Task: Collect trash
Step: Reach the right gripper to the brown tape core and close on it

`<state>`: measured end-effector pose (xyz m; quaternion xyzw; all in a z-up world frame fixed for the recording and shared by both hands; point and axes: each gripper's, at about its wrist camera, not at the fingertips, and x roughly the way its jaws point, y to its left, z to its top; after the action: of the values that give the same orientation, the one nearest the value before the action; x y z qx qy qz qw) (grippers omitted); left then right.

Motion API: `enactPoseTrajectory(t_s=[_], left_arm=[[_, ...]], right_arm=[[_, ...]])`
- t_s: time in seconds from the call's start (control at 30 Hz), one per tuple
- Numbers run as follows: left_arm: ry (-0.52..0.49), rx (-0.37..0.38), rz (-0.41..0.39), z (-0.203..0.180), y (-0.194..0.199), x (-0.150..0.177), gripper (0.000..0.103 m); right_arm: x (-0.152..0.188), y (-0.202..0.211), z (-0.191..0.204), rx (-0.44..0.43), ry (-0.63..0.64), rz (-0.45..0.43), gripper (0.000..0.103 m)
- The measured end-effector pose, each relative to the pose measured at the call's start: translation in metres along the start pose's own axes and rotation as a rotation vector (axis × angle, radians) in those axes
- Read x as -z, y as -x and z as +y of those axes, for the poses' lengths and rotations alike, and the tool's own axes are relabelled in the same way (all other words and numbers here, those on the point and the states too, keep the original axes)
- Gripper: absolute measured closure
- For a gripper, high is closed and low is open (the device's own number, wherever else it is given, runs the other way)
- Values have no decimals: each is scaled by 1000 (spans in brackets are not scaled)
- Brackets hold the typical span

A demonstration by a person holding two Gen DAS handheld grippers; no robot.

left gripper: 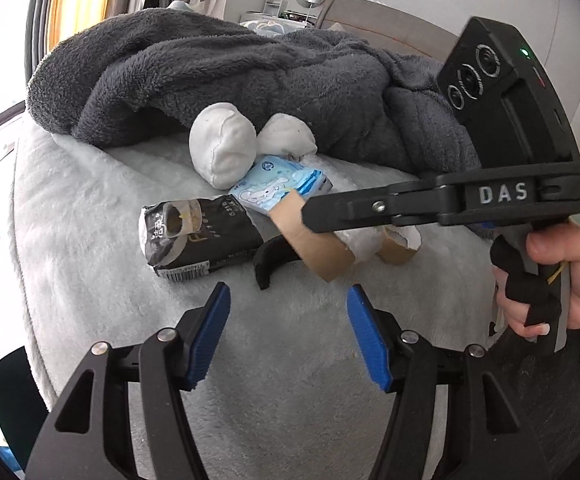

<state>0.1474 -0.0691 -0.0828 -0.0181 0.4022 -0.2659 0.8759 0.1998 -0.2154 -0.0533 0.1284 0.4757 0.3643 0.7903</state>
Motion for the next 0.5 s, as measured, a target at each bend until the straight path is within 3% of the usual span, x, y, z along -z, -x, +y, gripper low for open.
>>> enactPoseTrajectory(t_s=[0.33,0.5], left_arm=[[16,-14,-4,-8,-10,-6,39],[86,-4,-4,-4,-18,-11,39]], right_arm=[[7,24,-18,-29,-50,-49,99],[12,36,-29,-37,-68,-76,99]])
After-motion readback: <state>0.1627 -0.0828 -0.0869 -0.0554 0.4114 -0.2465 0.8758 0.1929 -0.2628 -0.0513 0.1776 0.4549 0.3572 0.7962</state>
